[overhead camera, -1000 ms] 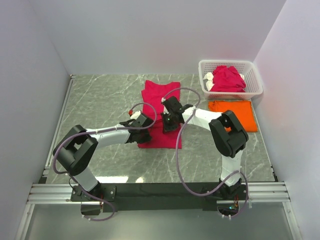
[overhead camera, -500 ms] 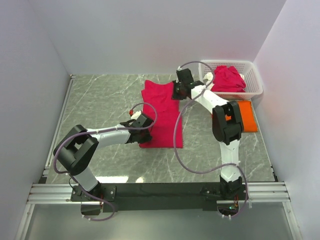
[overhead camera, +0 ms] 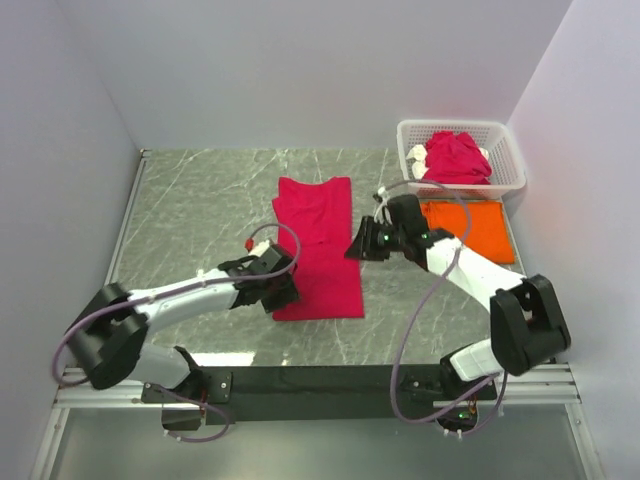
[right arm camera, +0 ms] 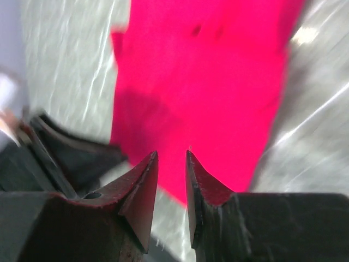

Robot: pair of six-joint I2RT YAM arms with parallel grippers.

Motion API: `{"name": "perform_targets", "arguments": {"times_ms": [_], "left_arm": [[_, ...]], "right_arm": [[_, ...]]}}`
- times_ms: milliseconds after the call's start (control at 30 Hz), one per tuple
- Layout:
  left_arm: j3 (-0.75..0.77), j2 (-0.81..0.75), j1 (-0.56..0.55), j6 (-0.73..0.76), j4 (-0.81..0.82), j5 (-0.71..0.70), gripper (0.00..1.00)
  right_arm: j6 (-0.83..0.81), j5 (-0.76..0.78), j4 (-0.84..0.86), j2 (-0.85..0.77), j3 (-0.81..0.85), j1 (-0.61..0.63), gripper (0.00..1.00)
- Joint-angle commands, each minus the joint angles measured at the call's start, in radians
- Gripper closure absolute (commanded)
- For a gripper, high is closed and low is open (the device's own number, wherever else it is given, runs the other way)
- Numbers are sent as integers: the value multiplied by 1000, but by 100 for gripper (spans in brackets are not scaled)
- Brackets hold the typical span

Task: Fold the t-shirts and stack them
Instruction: Fold the tshirt

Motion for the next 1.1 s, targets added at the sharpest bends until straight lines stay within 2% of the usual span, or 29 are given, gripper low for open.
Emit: {"name": "perform_targets", "arguments": {"times_ms": [0,67,133,167,200,233,467,633,767,867,933,1067], "left_arm": [[8,-135,0,-16,-38,-42,47],[2,-169,-2,21,1,-14,49],[-15,-172,0,54,59,39,59],[-23,-163,0,61,73,45,63],[-38,-155,0,64,82,52,71],[-48,-144,3,62,99,74,74],[-234,-71,104,-11,217,168,85],[-342,-77,151,-45,251,214,86],[-354,-133,170,-41,219,214,86],[-322,-224,168,-18,138,173,82],[-266,-268,170,14,67,138,75],[-149,-319,187,62,36,30,70]], "right_arm": [[54,-198,146,-69,-145,13,69],[37,-244,152,-79,-176,23,73],[25,-265,163,-88,-213,45,82],[25,-278,168,-80,-230,48,85],[16,-285,162,-68,-235,48,88],[6,-287,154,-51,-233,50,88],[-7,-253,91,124,-242,45,99],[26,-220,110,208,-262,8,100],[28,-218,107,188,-276,-33,100],[2,-207,71,100,-252,-33,100],[-24,-194,41,53,-223,-35,100],[-38,-166,17,10,-106,-38,100]]}}
